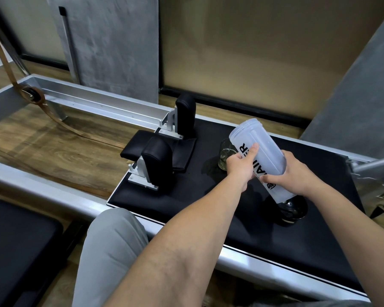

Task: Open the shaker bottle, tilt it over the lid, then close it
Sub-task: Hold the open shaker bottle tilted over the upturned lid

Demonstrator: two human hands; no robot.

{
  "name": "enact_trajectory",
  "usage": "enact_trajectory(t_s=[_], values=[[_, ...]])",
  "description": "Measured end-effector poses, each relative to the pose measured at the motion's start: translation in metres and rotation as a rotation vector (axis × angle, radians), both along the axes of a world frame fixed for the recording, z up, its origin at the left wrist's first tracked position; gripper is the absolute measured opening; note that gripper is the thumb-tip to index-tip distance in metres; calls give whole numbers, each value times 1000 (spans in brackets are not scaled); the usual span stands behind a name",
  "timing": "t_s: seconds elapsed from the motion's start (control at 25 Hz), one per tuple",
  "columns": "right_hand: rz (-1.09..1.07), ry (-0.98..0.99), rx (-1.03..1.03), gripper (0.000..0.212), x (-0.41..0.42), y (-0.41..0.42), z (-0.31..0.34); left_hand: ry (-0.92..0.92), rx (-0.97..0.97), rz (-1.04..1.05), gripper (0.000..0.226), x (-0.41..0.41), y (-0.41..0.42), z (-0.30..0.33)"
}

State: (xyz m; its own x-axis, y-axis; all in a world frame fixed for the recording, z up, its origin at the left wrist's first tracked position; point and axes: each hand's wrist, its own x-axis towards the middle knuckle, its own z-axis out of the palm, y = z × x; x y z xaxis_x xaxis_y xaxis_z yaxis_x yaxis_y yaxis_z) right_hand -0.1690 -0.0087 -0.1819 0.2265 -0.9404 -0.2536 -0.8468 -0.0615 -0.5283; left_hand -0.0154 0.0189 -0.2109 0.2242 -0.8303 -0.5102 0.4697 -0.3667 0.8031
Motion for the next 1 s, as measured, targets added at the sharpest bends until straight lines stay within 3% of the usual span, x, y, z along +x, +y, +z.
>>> enact_trajectory(t_s=[0.48,1.0], values=[[4,-1,-1,101,-1,0,2,-9,1,0,46,-1,4,9],[3,8,-4,99,-2,0,4,2,-1,-4,39,-1,6,16]])
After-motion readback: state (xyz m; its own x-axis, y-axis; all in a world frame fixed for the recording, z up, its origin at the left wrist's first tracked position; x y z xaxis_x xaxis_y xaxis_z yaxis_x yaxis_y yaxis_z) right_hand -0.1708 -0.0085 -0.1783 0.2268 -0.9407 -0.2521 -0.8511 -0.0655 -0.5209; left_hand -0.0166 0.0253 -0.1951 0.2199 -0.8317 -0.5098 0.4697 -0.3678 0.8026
